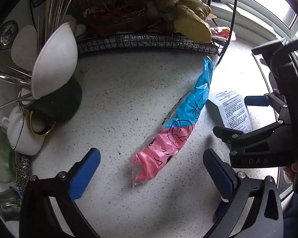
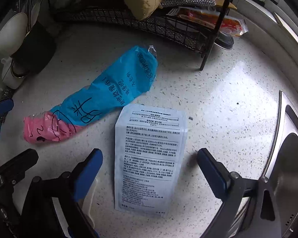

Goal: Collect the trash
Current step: 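Grasp the white printed sachet with the right tool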

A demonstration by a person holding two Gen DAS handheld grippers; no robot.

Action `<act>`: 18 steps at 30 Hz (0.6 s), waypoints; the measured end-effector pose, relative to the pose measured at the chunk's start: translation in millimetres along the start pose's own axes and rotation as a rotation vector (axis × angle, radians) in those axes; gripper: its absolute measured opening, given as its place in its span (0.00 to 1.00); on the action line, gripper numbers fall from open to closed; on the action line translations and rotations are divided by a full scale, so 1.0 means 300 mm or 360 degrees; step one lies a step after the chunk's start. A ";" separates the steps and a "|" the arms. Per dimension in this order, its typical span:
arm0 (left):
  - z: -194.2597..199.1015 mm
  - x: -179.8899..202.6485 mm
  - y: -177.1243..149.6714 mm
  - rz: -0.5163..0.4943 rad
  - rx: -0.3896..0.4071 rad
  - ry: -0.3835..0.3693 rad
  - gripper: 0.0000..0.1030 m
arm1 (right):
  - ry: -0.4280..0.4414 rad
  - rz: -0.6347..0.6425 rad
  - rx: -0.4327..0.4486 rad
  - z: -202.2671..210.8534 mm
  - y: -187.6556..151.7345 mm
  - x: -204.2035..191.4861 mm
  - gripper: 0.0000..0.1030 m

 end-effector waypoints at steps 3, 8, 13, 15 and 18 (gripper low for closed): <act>0.002 -0.002 -0.005 0.0034 0.0000 -0.0041 0.99 | -0.0076 0.0070 0.0026 -0.014 0.014 -0.042 0.84; 0.015 -0.005 -0.012 0.0022 0.0014 -0.0021 0.99 | -0.0059 0.0120 0.0045 0.003 -0.003 -0.085 0.61; 0.045 0.026 -0.007 -0.0072 0.0028 -0.0014 0.99 | -0.0002 0.0069 0.0051 0.028 -0.038 -0.065 0.61; 0.049 0.044 -0.002 -0.0102 0.0020 -0.0023 0.99 | -0.0004 0.0056 0.0064 0.046 -0.052 -0.054 0.61; 0.048 0.072 0.011 -0.0166 0.0016 -0.0038 0.99 | -0.0005 0.0025 0.0079 0.073 -0.070 -0.039 0.61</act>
Point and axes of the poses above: each gripper's, at about its wrist camera, not at the fingertips, and z roughly against the way its jaws point, x to its right, y to its top, the point moved 4 cm from there along -z, roughly the way its jaws point, and after that the axes turned 5 degrees about z, right-handed, at the moved point
